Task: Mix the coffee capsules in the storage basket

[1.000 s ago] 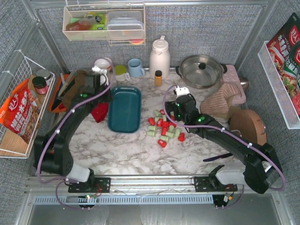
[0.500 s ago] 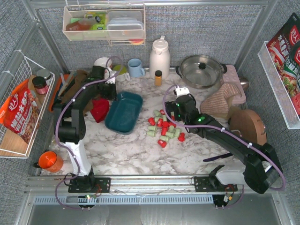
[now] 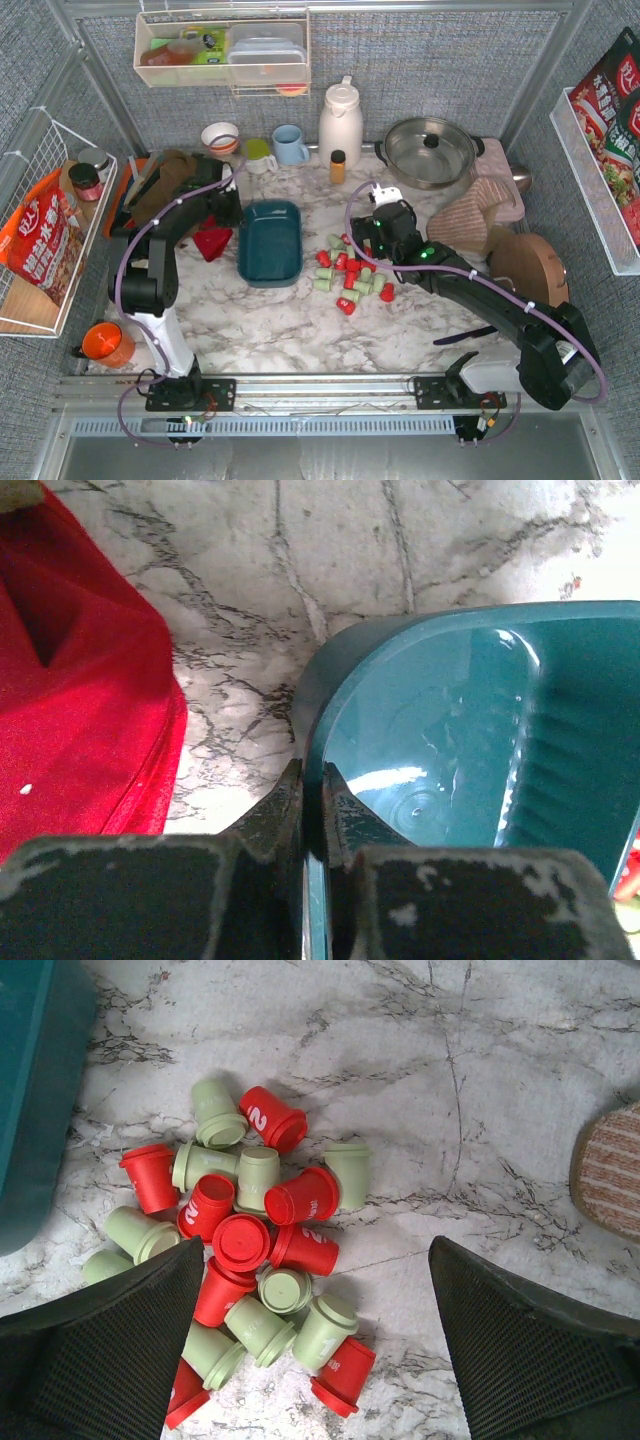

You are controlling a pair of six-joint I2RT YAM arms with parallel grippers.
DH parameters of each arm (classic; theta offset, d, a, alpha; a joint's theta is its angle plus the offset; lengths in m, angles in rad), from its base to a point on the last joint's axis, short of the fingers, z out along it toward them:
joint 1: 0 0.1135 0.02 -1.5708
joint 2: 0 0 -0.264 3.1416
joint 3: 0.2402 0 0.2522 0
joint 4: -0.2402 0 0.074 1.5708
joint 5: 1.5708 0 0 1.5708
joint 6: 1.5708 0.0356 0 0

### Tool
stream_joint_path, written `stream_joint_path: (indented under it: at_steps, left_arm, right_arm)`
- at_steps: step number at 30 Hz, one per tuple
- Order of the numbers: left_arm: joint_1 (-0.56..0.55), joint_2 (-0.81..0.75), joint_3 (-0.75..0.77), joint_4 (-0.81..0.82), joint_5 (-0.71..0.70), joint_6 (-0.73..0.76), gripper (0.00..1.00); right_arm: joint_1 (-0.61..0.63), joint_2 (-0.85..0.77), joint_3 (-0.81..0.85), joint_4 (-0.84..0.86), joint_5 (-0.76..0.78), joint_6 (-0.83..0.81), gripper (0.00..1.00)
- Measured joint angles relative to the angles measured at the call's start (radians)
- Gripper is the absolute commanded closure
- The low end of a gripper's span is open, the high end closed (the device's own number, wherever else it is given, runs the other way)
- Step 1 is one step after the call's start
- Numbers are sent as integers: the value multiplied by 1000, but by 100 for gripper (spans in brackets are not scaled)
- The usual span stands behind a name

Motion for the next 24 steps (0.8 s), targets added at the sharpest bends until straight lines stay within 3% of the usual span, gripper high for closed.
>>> stream_joint_path:
  at_steps: [4,7,9,18,24]
  left_arm:
    - [0,-3,-8,14,-44,-45,63]
    - [0,-4,-8,26,-48,-68,34]
    - [0,-12,-6,34,-46,-71,3]
    - [0,-143,80,35,-48,-19,1]
    - [1,-257,77,63,-226,40,1]
  right_arm:
    - [0,0,0,0,0,0,1]
    - [0,0,0,0,0,0,1]
    - [0,0,0,0,0,0,1]
    - [11,-16,-27,42,-35,-12,3]
    - [72,-47,-92,107,-48,-63,20]
